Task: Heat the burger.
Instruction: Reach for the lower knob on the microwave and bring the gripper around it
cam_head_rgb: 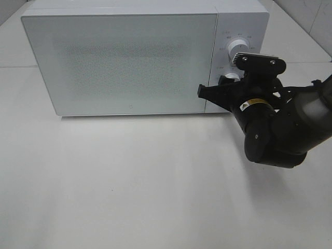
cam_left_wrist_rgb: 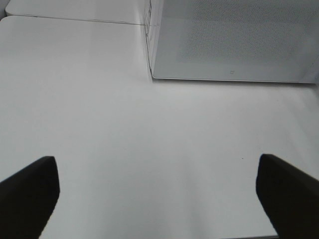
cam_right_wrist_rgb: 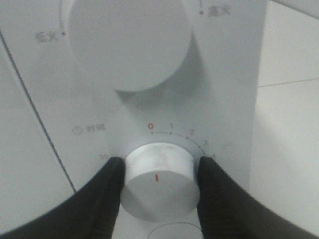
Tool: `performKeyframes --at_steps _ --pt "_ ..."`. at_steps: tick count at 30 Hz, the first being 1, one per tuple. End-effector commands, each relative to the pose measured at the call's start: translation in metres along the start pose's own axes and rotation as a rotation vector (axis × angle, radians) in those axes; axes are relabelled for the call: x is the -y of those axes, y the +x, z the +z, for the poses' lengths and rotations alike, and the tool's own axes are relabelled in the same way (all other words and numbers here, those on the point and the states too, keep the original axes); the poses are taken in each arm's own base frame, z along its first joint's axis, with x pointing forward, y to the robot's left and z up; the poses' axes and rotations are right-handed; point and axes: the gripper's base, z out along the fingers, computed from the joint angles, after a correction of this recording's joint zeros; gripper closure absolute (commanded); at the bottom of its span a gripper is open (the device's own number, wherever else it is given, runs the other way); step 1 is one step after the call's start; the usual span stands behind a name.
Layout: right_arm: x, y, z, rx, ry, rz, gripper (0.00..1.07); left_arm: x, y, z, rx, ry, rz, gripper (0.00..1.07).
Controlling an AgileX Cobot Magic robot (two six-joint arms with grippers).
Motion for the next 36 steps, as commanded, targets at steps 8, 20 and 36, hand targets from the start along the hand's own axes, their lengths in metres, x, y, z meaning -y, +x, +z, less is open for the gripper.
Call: performKeyframes --at_steps 8,20,36 --pt "-0.016 -0.023 0.001 0.110 -0.231 0.697 1.07 0.001 0.001 -0.001 0.013 0.003 -0.010 0.06" --pt "-0.024 -0.029 -0.002 0.057 -0.385 1.187 1.07 0.001 0.001 -0.001 0.013 0.003 -0.010 0.06" --pt "-0.028 -0.033 -0.004 0.051 -0.456 1.287 1.07 0.001 0.001 -0.001 0.013 0.003 -0.010 0.06"
